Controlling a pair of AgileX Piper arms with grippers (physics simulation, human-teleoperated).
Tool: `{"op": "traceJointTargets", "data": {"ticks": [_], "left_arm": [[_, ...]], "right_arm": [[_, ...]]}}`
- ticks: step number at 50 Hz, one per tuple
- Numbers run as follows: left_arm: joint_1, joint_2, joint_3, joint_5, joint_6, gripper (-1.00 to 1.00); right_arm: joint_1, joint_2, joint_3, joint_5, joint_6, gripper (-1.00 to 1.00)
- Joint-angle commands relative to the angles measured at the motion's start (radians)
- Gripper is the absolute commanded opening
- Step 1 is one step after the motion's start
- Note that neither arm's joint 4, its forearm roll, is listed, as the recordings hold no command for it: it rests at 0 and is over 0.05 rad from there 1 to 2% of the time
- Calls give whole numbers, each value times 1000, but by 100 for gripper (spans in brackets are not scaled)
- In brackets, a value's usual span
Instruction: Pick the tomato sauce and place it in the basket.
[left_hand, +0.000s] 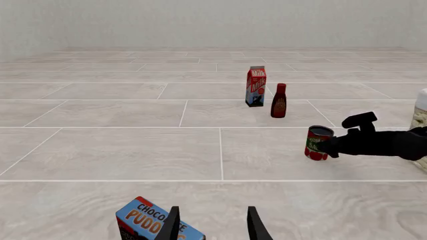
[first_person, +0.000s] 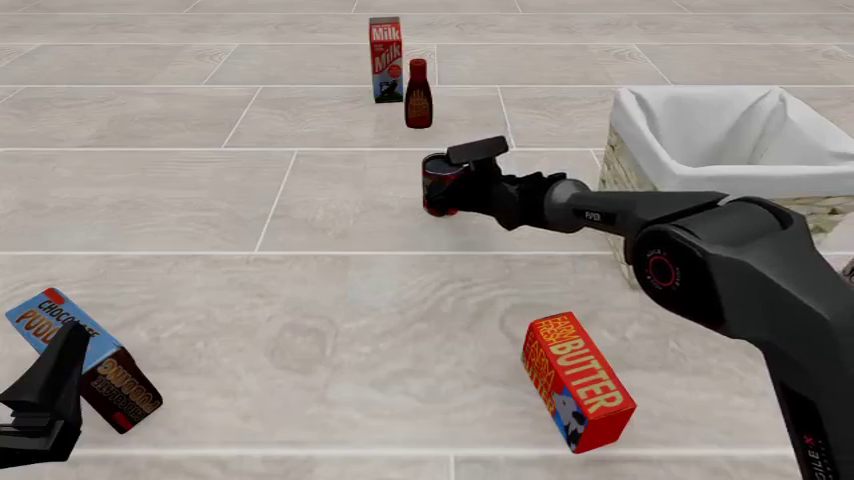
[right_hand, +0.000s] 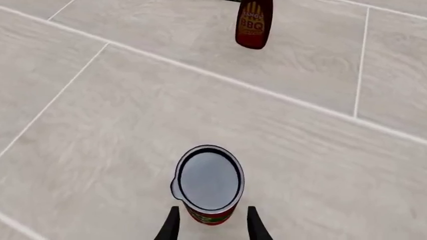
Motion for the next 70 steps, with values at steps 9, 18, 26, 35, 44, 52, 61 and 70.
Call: {"op": "traceJointTargets", "data": {"ticks": [9,18,26,35,44,52,61,70], "left_arm": [[0,0,0,0,0,100],[0,0,0,0,0,100],[0,0,0,0,0,100],[0,0,0,0,0,100],[0,0,0,0,0,100],[0,0,0,0,0,100],[0,0,0,0,0,100],[0,0,0,0,0,100]], "right_arm": [[2,17,-17,4,7,100],[5,22,-29,11,6,100],[7,25,-41,18,8,100],[7,32,-51,20,8,100],[7,32,-51,20,9,100],[6,40,-58,22,9,100],[6,42,-73,31,6,100],[6,52,-93,43,4,100]]}}
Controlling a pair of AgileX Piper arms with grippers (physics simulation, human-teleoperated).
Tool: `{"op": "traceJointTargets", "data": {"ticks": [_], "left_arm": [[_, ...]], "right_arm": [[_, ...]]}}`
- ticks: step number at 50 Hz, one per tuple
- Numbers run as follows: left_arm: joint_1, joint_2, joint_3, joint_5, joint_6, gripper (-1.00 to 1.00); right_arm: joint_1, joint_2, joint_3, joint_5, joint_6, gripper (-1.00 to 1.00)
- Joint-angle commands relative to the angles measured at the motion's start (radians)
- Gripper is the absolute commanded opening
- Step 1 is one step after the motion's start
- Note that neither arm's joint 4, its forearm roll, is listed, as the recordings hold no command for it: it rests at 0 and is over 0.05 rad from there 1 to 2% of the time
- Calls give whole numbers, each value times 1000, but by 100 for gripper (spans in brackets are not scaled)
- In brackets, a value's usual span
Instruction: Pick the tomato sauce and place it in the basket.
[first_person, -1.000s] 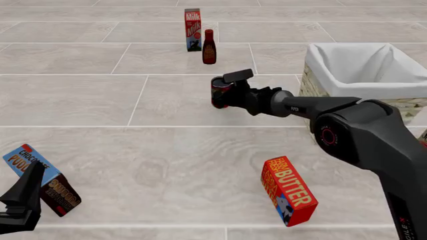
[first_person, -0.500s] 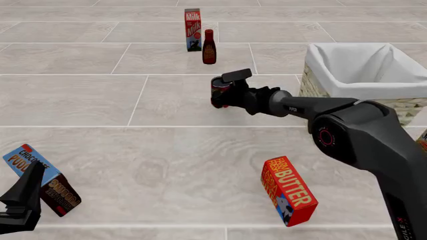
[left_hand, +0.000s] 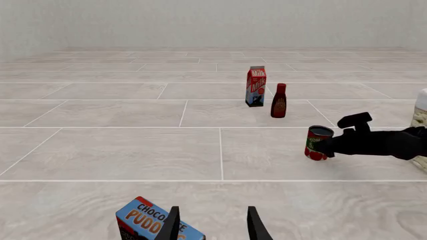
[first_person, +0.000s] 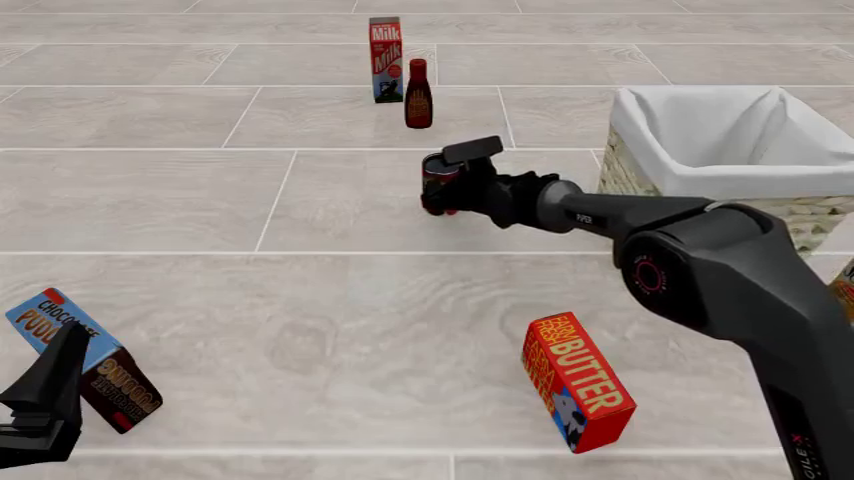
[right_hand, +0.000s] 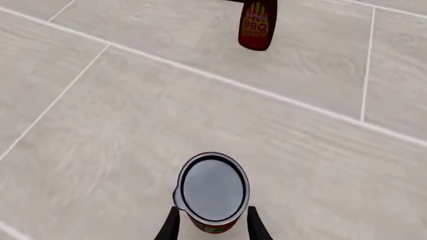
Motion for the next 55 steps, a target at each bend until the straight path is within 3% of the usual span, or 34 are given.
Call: {"op": "traceJointTargets", "data": {"ticks": [1,46,47,55], "left_arm": [[0,0,0,0,0,100],[0,0,0,0,0,100],[0,0,0,0,0,100],[0,0,0,0,0,100]], "right_arm": [[0,10,-21,12,-3,100],[13,32,-68,36,-11,100],[6,31,-67,32,-23,-100],[5,23,-57,27,-16,-100]]}}
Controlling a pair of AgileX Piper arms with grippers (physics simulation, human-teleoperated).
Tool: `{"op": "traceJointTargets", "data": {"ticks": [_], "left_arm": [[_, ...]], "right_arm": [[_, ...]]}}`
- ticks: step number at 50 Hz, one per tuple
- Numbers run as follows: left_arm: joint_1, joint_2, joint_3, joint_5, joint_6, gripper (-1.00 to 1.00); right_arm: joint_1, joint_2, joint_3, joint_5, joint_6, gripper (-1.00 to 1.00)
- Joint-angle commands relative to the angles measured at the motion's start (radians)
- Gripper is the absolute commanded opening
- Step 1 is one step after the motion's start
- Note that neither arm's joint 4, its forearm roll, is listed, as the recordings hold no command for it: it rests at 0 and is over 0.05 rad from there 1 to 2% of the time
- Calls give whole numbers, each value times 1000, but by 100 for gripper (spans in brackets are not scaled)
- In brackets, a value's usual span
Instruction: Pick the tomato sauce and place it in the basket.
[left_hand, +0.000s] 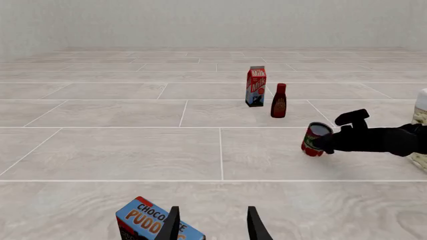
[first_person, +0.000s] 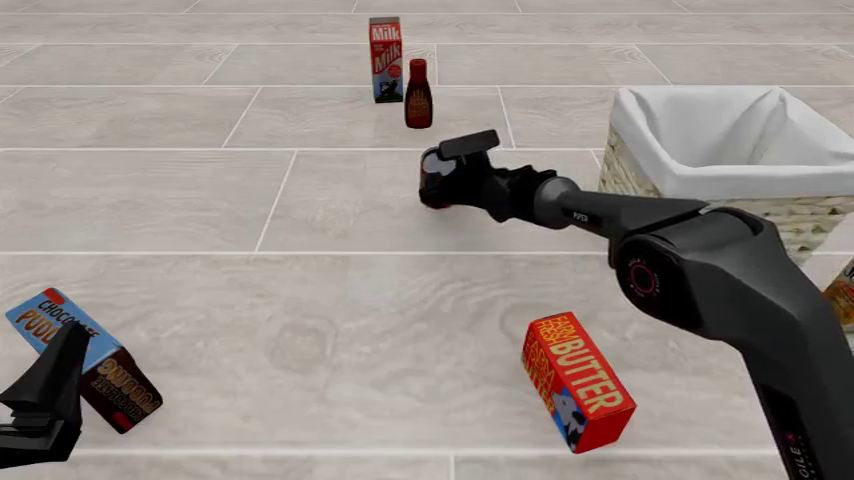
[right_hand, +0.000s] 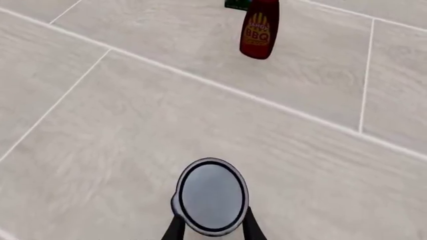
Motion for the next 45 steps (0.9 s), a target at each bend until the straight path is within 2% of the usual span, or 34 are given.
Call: {"op": "traceJointTargets", "data": {"ticks": [1,11,20,38,45], "left_arm": [[0,0,0,0,0,100],[0,0,0,0,0,100],[0,0,0,0,0,100],[0,0,0,0,0,100],[0,0,0,0,0,100]], "right_arm": [[7,-5,18,-9,5,-100],[11,-39,64,-28,-2,-100],[6,-129,152,-54,-16,-100],[29,-436,379,-79,-74,-100],[22,-554,423,-45,-99,-100]]}}
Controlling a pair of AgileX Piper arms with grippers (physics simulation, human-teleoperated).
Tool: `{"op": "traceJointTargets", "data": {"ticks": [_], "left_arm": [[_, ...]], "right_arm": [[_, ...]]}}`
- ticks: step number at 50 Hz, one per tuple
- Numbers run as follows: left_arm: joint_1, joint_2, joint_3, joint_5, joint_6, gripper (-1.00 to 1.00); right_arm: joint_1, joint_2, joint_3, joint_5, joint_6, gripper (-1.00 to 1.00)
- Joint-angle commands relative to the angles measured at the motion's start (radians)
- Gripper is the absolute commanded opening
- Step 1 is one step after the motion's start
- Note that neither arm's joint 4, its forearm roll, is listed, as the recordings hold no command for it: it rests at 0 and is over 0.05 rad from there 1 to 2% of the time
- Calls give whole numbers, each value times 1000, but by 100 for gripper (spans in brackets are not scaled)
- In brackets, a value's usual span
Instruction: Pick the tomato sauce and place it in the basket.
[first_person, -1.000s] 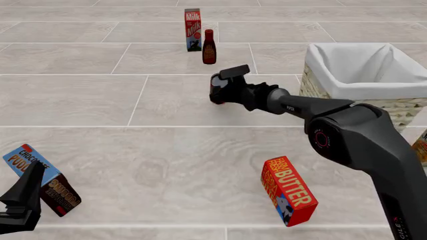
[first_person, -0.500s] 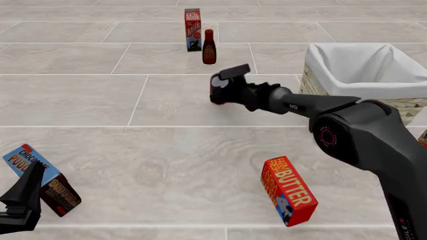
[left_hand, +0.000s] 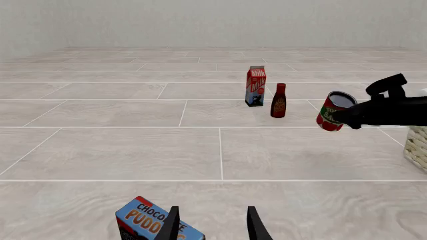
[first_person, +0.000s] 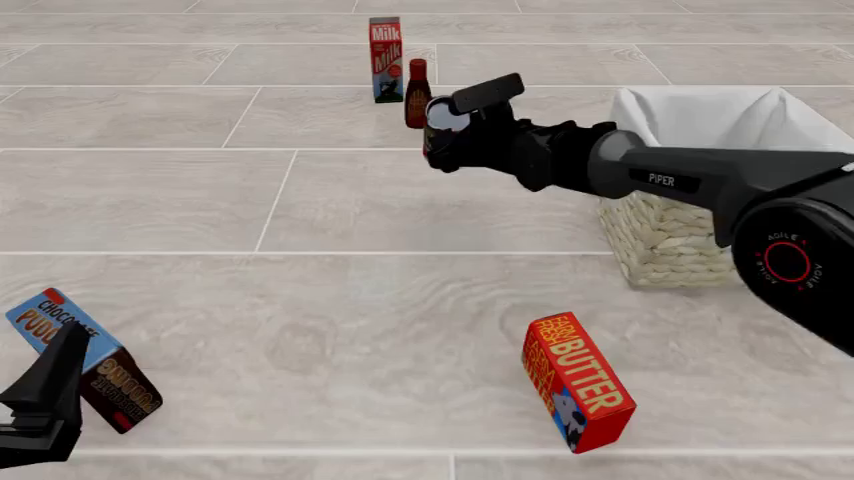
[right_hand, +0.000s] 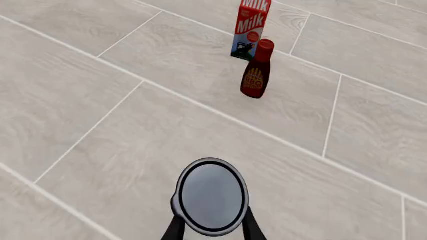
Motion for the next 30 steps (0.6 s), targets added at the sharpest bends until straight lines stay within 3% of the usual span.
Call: {"op": "traceJointTargets", "data": {"ticks": [1,30], "left_arm": [[0,0,0,0,0,100],[0,0,0,0,0,100]], "right_arm": [[-4,-197,95,28,-18,-100],[-69,-568,230,167,-53,-100]]}}
